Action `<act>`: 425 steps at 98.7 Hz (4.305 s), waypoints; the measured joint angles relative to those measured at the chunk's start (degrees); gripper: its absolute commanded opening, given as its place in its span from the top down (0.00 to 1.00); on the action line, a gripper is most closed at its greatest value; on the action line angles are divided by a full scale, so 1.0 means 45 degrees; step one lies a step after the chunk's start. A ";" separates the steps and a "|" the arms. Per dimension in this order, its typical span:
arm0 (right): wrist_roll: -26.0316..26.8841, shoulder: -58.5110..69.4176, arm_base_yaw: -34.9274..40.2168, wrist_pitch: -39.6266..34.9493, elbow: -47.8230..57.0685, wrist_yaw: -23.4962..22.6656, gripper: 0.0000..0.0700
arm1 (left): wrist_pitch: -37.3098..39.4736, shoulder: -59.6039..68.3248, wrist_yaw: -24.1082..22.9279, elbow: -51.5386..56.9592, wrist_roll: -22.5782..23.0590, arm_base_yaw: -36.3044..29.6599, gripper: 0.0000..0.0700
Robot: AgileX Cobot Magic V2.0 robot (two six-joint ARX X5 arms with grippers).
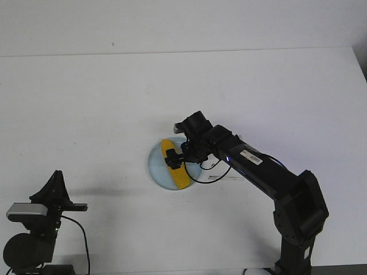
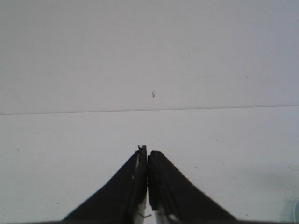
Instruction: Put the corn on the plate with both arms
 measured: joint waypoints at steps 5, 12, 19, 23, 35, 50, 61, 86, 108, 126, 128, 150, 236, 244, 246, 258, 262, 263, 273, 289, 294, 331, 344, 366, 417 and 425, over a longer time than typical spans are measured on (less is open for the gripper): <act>-0.0005 -0.0005 -0.0019 0.0078 0.0000 0.0015 0.27 | 0.0005 0.0000 0.0000 0.0000 0.0000 0.0000 1.00; -0.0015 -0.0068 -0.0073 0.0117 0.0000 0.0024 0.27 | 0.0000 0.0000 0.0000 0.0000 0.0000 0.0000 1.00; -0.0068 -0.0340 -0.0112 0.0335 0.0000 0.0204 0.27 | 0.0000 0.0000 0.0000 0.0000 0.0000 0.0000 1.00; -0.0141 -0.0646 -0.0165 0.0515 0.0000 0.0340 0.28 | -0.0005 0.0000 0.0000 0.0000 0.0000 0.0000 1.00; -0.0699 -0.2030 -0.0384 0.1073 0.0000 0.0874 0.33 | -0.0019 0.0000 0.0000 0.0000 0.0000 0.0000 1.00; -0.2084 -0.3604 -0.1059 0.1622 -0.0296 0.3526 0.54 | -0.0044 0.0000 0.0000 0.0000 0.0000 0.0000 1.00; -0.3138 -0.4852 -0.2021 0.2735 -0.1554 0.5751 0.75 | -0.0044 0.0000 0.0000 0.0000 0.0000 0.0000 1.00; -0.4133 -0.7737 -0.4478 0.7018 -0.5586 0.6295 0.99 | -0.0044 0.0000 0.0000 0.0000 0.0000 0.0000 1.00; -0.4216 -1.0161 -0.6343 1.0375 -0.9564 0.6343 1.00 | -0.0049 0.0000 0.0000 0.0000 0.0000 0.0000 1.00; -0.4235 -1.2386 -0.6805 1.0870 -1.2157 0.6261 0.99 | -0.0044 0.0000 0.0000 0.0000 0.0000 0.0000 1.00; -0.4240 -1.2662 -0.6868 1.0831 -1.2381 0.6275 0.99 | -0.0049 0.0000 0.0000 0.0000 0.0000 0.0000 1.00; -0.4265 -1.5771 -0.7062 1.0443 -1.4144 0.5863 0.99 | -0.0049 0.0000 0.0000 0.0000 0.0000 0.0000 1.00; -0.4255 -2.0191 -0.7009 0.8937 -1.4265 0.5605 0.99 | -0.0141 0.0000 0.0000 0.0000 0.0000 0.0000 1.00; -0.4255 -2.0191 -0.7009 0.8932 -1.4265 0.5615 0.99 | -0.0141 0.0000 0.0000 0.0000 0.0000 0.0000 1.00; -0.4255 -2.0191 -0.7009 0.8932 -1.4265 0.5615 0.99 | -0.0146 0.0000 0.0000 0.0000 0.0000 0.0000 1.00; -0.4255 -2.0191 -0.7009 0.8937 -1.4265 0.5610 0.99 | -0.0141 0.0000 0.0000 0.0000 0.0000 0.0000 1.00; -0.4255 -2.0191 -0.7009 0.8932 -1.4265 0.5615 0.99 | -0.0141 0.0000 0.0000 0.0000 0.0000 0.0000 1.00; -0.4255 -2.0191 -0.7009 0.8932 -1.4265 0.5610 0.99 | -0.0141 0.0000 0.0000 0.0000 0.0000 0.0000 1.00; -0.4255 -2.0191 -0.7009 0.8932 -1.4265 0.5615 0.99 | -0.0141 0.0000 0.0000 0.0000 0.0000 0.0000 1.00; -0.4255 -2.0191 -0.7009 0.8932 -1.4265 0.5615 0.99 | -0.0141 0.0000 0.0000 0.0000 0.0000 0.0000 1.00; -0.4255 -2.0191 -0.7009 0.8932 -1.4265 0.5615 0.99 | -0.0141 0.0000 0.0000 0.0000 0.0000 0.0000 1.00; -0.4255 -2.0191 -0.7009 0.8937 -1.4265 0.5615 0.99 | 0.0005 -0.0738 -0.0461 -0.0797 -0.0180 0.0000 1.00; -0.4255 -2.0191 -0.7009 0.8937 -1.4265 0.5615 0.99 | -0.0034 -0.1078 -0.0461 -0.1540 -0.0296 0.0000 1.00; -0.4255 -2.0191 -0.7009 0.8937 -1.4265 0.5615 0.99 | 0.0049 -0.1933 -0.0384 -0.2856 -0.0301 0.0000 1.00; -0.4255 -2.0191 -0.7009 0.8947 -1.4265 0.5615 0.99 | 0.1175 -0.1928 -0.0277 -0.3657 -0.0316 0.0005 1.00; -0.4255 -2.0191 -0.7009 0.8947 -1.4265 0.5615 0.99 | 0.1175 -0.1928 -0.0272 -0.3657 -0.0311 0.0005 1.00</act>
